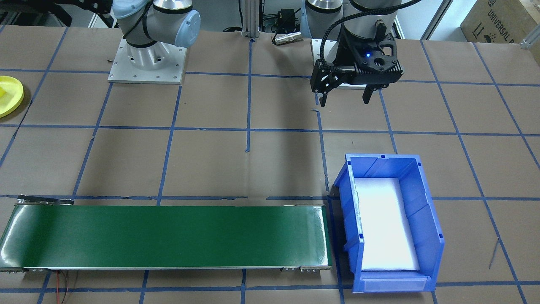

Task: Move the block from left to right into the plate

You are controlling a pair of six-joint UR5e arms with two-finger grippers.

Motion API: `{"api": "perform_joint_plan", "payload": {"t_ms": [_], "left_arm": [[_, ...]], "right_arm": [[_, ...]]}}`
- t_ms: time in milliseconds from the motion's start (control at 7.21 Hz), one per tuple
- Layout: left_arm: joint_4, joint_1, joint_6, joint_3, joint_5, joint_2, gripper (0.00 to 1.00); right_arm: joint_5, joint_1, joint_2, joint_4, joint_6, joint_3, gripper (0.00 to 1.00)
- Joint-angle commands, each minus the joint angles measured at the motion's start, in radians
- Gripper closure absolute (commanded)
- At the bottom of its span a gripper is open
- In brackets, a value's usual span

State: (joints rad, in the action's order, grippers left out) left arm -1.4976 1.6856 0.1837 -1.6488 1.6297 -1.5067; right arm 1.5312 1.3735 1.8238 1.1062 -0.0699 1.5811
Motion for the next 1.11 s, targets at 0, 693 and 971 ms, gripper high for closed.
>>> {"api": "perform_joint_plan", "payload": {"t_ms": [0,693,971], "left_arm": [[-0.029,-0.001,0.0,0.006,0.01,0.013,0.0],[-0.019,-0.001,0.046,0.004,0.082,0.019,0.0],[-0.019,-0.001,0.046,0.0,0.072,0.019,0.0]], "right_arm": [[0.083,0.224,-0.029,0.185,0.22,0.011,0.0],[0.009,0.217,-0.115,0.535,0.225,0.006,0.0],[0.021,0.216,-0.11,0.523,0.24,0.002,0.0]]}}
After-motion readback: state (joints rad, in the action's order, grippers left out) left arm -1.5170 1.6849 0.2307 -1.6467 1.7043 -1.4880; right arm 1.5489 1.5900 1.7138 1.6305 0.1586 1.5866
